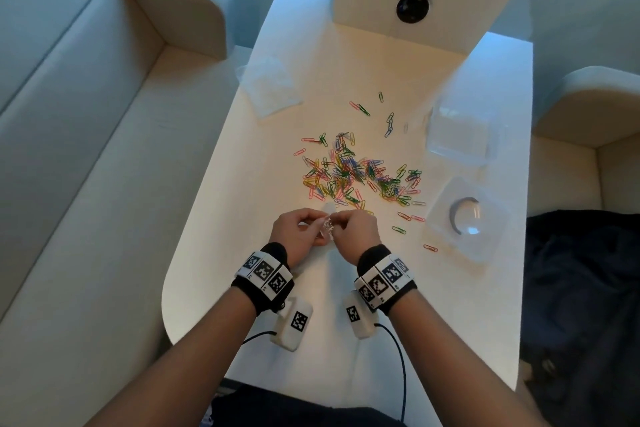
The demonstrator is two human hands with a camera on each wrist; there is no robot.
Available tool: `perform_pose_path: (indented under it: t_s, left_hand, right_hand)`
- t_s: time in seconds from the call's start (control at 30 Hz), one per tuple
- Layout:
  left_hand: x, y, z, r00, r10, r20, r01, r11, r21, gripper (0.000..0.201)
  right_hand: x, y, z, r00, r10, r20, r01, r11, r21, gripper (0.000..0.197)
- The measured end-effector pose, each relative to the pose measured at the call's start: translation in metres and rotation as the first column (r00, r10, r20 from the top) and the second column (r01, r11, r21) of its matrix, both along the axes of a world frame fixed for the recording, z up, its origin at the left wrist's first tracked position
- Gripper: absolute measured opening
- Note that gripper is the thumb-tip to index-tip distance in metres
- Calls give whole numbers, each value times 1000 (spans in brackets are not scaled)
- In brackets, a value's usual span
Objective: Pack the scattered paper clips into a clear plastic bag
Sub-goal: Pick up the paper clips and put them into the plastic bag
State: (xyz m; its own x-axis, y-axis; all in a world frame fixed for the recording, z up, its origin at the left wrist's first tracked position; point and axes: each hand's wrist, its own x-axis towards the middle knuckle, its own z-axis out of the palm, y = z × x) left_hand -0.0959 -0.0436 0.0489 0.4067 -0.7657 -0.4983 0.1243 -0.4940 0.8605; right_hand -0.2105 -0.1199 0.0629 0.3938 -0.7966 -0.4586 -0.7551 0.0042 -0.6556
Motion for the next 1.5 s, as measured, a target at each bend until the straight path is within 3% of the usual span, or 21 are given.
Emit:
perform_pose_path:
  t_s: [0.1,0.23,0.33,0.4,0.47,0.53,0.6,0.7,0.83,0.9,1.0,1.1,1.17,1.23,1.3,1.33,1.4,1.5]
  left_hand:
    - [3,-2,0,1000,-4,28,4,1000,-8,13]
    - [11,-1,2,999,32,6,-32,999,-7,13]
    - [17,2,1,999,47,2,-47,999,22,11]
    - [19,3,0,999,42,-1,-42,999,32,10]
    - [17,3,0,999,44,-5,-44,998,35,10]
    - [14,3,1,998,54,-14,-54,998,27,9]
    - [12,3,3,998,54,-15,-54,998,24,9]
    - [11,4,2,998,60,-24,-60,998,19,9]
    - [7,4,5,996,74,-58,-74,997,0,8]
    - [6,4,6,996,66,-66,-67,998,-7,8]
    - [6,3,7,996,58,-73,-58,998,-2,9]
    - [8,4,7,995,55,-79,-56,998,2,9]
    - [8,5,8,995,53,-87,-53,999,4,9]
    - [7,4,7,994,55,-94,-54,998,12,9]
    - [4,2,7,994,52,-97,-50,999,22,10]
    - [3,1,7,994,46,-96,-44,999,23,11]
    - [-1,-2,6,996,38,-81,-36,999,20,11]
    - [-2,-3,6,998,31,-60,-30,999,13,10]
  right_hand:
    - [1,0,11,991,111,82,-113,993,29,16]
    - [-16,-28,16,934,-123,336,12,949,315,21]
    - [-32,-68,4,899,-266,348,173,946,274,22]
    - [-42,-101,-10,959,-231,167,235,972,-7,34]
    - [-53,-131,-27,984,-142,-110,115,967,-228,57]
    - [-62,-146,-45,954,-31,-298,-44,969,-243,80]
    - [-67,-145,-61,903,92,-419,-197,957,-214,88]
    - [-64,-128,-72,883,109,-456,-247,935,-254,69]
    - [-52,-104,-72,916,122,-383,-290,861,-419,24]
    - [-51,-99,-69,912,166,-375,-326,847,-419,21]
    - [-52,-101,-59,934,138,-328,-259,896,-360,19]
    - [-57,-99,-47,983,-98,-156,58,968,-244,17]
    - [-63,-92,-37,952,-305,-2,305,951,-56,25]
    - [-65,-80,-26,853,-482,200,428,865,262,31]
    - [-61,-64,-13,683,-629,372,370,736,567,32]
    - [-58,-56,-6,632,-661,405,302,691,656,29]
    - [-48,-37,5,609,-656,446,164,654,738,25]
    - [-32,-10,12,670,-574,471,91,693,715,18]
